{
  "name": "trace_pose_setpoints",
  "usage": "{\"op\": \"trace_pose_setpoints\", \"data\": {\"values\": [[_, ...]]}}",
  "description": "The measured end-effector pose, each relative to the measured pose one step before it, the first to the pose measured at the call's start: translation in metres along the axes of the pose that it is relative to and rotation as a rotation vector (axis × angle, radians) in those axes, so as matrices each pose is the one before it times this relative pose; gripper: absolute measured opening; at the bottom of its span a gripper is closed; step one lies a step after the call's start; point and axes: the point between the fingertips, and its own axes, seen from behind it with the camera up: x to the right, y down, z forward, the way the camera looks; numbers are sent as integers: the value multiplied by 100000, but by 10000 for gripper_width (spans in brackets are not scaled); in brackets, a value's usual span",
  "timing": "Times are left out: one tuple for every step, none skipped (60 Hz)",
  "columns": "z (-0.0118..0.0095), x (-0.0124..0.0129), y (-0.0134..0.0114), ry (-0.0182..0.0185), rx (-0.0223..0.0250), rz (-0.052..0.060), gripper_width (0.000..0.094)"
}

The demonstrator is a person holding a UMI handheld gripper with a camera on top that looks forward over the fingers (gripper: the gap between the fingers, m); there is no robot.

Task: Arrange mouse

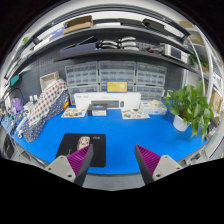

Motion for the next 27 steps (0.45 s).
{"op": "trace_pose_setpoints", "data": {"values": [[-250, 121, 105, -77, -10, 32, 837], [-144, 52, 182, -92, 115, 115, 839], [-249, 84, 106, -158, -61, 179, 838], [-96, 20, 127, -101, 78, 177, 837], [-294, 88, 59, -249, -176, 248, 837], [-159, 39, 73, -109, -23, 239, 833], [-139, 42, 63, -62, 19, 181, 833], [-129, 55, 61, -23, -12, 149, 832], [-117, 56, 59, 78, -13, 161, 834], [-100, 94, 29, 174, 15, 137, 836], [-54, 72, 60, 213, 151, 114, 836], [-73, 92, 31, 127, 19, 102, 835], [-84, 77, 24, 56, 0, 60, 836], [-69, 59, 43, 6, 42, 84, 840], [-63, 43, 25, 27, 45, 106, 840], [-54, 39, 43, -1, 16, 99, 837], [-83, 16, 25, -19, -67, 92, 838], [-71, 25, 62, -56, -98, 85, 837], [-62, -11, 61, -62, -128, 40, 837], [-50, -31, 64, -89, -73, 26, 836], [-46, -56, 76, -130, -14, 2, 838], [35, -115, 32, -146, -30, -5, 837], [-48, -28, 50, -115, -67, -37, 837], [-45, -16, 52, -61, -53, -71, 839], [-17, -14, 31, -7, -74, -32, 839], [-23, 15, 44, 27, -66, -14, 838], [-18, 30, 42, 93, -39, -56, 838]]}}
